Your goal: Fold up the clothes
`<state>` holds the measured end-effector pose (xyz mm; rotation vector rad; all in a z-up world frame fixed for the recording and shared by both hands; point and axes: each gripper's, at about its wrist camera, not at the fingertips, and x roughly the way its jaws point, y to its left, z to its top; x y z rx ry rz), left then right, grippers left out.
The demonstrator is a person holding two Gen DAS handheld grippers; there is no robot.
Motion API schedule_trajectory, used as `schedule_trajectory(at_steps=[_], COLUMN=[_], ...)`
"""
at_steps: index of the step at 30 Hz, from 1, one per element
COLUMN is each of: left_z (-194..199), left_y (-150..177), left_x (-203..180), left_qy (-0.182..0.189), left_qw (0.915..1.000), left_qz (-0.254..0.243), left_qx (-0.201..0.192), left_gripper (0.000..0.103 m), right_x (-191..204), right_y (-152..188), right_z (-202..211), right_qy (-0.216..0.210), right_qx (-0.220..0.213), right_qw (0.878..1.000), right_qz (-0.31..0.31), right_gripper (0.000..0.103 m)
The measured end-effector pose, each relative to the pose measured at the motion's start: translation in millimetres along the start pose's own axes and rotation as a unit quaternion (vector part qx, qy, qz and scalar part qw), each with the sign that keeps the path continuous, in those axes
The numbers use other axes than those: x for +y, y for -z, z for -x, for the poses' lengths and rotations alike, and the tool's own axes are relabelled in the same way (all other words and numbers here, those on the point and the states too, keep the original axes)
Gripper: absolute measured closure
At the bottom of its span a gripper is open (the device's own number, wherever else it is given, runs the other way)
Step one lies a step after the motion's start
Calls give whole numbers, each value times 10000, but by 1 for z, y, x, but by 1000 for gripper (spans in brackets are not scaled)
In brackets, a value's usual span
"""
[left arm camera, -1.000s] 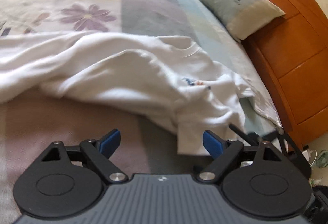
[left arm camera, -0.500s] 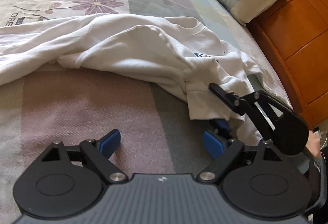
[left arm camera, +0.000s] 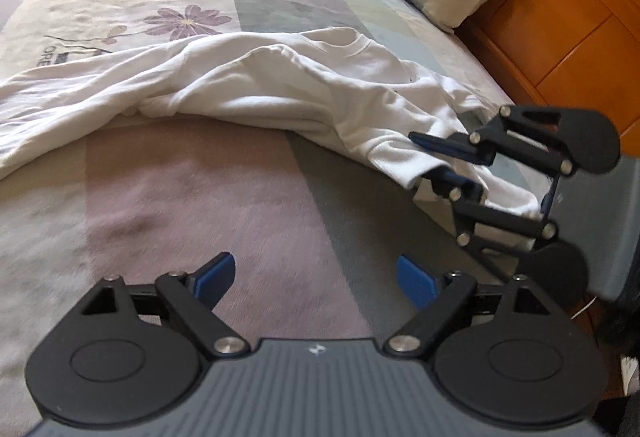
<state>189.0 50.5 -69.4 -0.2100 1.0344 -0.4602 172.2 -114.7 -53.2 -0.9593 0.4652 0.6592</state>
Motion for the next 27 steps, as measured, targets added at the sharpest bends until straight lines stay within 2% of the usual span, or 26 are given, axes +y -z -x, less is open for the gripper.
schedule_trajectory(at_steps=[5, 13, 18, 24, 27], left_z=[22, 49, 63, 71, 70], left_y=[16, 40, 51, 65, 73], left_x=[3, 14, 24, 27, 26], left_qy=[-44, -99, -43, -34, -30], left_qw=[9998, 9992, 9994, 9992, 9990], left_qz=[-214, -392, -318, -402, -418], left_qx=[-1, -23, -130, -54, 125], left_gripper=[15, 15, 15, 15, 15], right_x=[10, 24, 34, 46, 37], right_y=[-29, -55, -68, -75, -68], right_z=[39, 62, 61, 57, 65], right_qy=[-556, -1409, -1985, -2809, -2880], right_qx=[-121, -232, -194, -146, -268], right_qw=[9974, 9834, 9680, 9400, 9316], right_qz=[-444, -1117, -1524, -1930, -2203], right_gripper=[88, 89, 90, 91, 82])
